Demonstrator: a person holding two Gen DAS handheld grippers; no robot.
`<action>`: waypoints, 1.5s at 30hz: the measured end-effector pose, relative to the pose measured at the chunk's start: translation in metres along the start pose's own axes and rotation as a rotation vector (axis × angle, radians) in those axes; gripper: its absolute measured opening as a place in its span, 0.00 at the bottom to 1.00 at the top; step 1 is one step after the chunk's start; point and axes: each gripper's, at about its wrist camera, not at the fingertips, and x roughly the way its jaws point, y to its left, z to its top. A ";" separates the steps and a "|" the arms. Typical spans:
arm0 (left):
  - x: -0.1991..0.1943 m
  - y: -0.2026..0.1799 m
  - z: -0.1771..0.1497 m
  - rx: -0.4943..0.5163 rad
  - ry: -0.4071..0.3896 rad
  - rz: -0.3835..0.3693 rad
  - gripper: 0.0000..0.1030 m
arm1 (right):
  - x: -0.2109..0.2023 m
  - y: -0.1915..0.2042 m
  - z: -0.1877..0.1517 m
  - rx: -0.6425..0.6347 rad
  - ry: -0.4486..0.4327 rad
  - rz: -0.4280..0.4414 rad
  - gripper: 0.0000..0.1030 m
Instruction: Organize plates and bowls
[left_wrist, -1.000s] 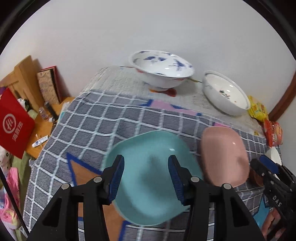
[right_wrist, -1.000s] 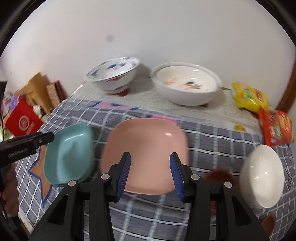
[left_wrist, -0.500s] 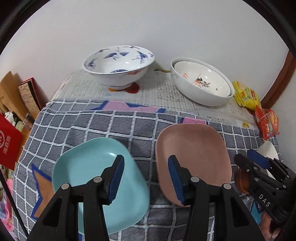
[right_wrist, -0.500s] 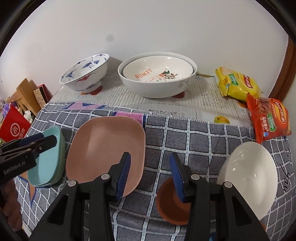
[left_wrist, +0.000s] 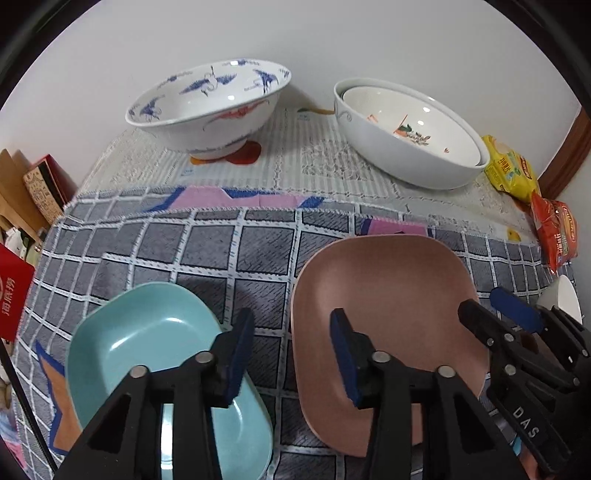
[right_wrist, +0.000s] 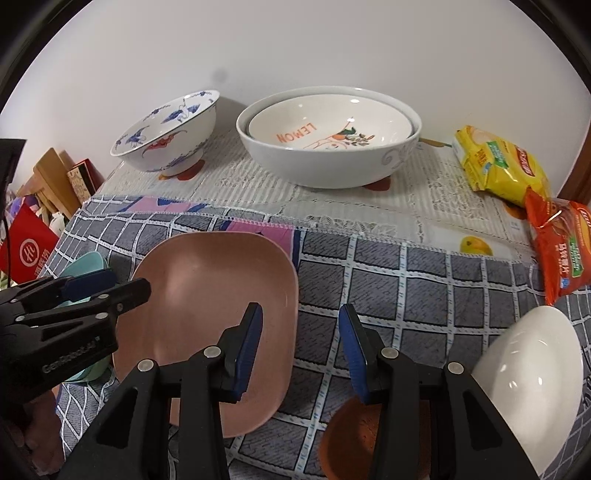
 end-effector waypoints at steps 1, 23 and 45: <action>0.003 0.001 0.000 -0.003 0.009 -0.007 0.32 | 0.003 0.001 0.000 -0.003 0.006 0.000 0.39; -0.065 0.008 -0.014 -0.010 -0.078 -0.066 0.07 | -0.051 0.005 -0.007 0.137 -0.050 0.082 0.04; -0.162 0.034 -0.066 -0.050 -0.184 -0.085 0.07 | -0.162 0.051 -0.044 0.115 -0.176 0.086 0.04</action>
